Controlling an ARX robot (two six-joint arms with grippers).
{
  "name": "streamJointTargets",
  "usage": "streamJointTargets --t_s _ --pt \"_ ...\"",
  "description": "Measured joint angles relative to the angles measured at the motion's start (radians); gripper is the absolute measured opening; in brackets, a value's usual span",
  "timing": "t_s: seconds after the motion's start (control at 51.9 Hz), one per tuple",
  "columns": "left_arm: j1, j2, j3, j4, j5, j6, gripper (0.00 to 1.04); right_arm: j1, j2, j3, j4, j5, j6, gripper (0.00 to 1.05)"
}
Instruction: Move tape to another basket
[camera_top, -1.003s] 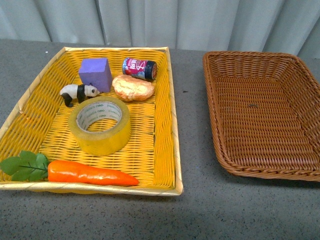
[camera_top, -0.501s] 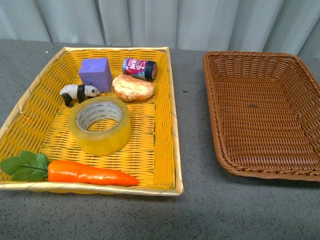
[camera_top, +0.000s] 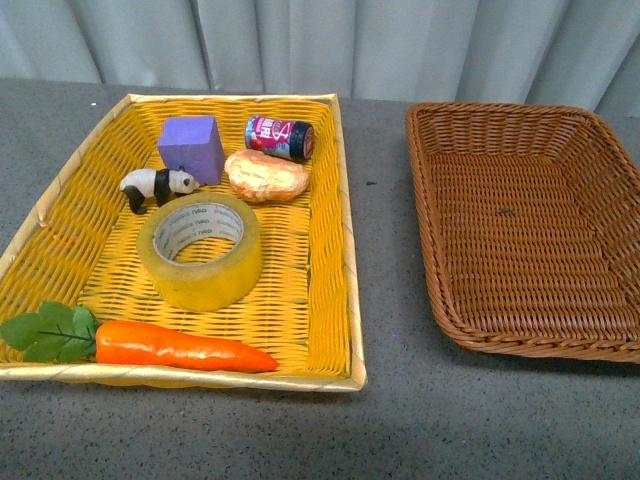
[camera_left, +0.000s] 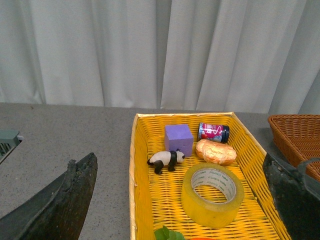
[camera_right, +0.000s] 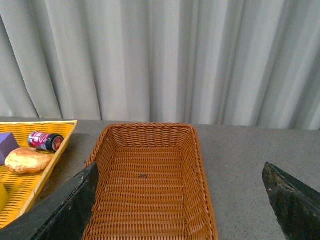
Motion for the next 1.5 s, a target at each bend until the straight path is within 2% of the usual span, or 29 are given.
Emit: streamJointTargets --t_s 1.504 --pt "0.0 0.0 0.0 0.0 0.0 0.0 0.98 0.0 0.0 0.0 0.0 0.0 0.0 0.96"
